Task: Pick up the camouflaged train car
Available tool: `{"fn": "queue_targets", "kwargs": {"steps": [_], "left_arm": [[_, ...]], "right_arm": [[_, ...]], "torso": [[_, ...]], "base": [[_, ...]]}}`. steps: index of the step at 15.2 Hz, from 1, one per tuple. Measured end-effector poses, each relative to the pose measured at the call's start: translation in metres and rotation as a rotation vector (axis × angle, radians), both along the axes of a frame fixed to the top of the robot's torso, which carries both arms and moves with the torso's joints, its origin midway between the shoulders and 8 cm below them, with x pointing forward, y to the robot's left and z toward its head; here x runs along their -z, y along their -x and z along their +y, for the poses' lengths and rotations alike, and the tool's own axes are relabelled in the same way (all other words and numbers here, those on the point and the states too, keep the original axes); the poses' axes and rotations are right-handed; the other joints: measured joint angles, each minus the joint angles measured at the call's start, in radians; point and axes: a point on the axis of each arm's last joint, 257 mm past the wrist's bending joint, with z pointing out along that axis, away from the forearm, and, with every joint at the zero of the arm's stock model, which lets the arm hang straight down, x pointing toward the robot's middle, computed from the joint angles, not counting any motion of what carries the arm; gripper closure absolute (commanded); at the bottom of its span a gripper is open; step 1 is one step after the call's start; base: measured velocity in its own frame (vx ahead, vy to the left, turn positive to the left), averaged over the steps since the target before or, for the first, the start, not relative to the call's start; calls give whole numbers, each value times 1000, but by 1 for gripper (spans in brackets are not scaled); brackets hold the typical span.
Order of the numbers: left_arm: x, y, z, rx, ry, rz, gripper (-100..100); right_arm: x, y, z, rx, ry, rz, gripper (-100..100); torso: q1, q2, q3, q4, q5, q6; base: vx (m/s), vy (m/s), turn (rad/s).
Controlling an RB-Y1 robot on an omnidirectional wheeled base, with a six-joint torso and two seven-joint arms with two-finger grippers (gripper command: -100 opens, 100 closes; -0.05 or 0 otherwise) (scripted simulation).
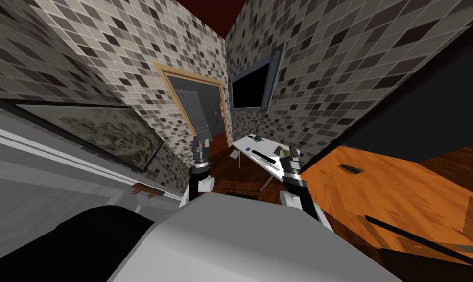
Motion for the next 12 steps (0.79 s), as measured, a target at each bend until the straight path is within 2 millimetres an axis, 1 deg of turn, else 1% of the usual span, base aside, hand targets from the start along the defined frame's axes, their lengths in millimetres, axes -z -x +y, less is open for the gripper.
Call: {"fn": "queue_targets", "kwargs": {"steps": [3,12], "left_arm": [[0,0,0,0,0,0,0],[0,0,0,0,0,0,0]], "right_arm": [[6,-2,4,-26,38,18,-100],[37,-10,15,-111,157,94,-100]], "torso": [[1,-2,-1,0,0,0],[2,-4,-2,-1,0,0]], "base": [[33,31,87],[45,32,97]]}}
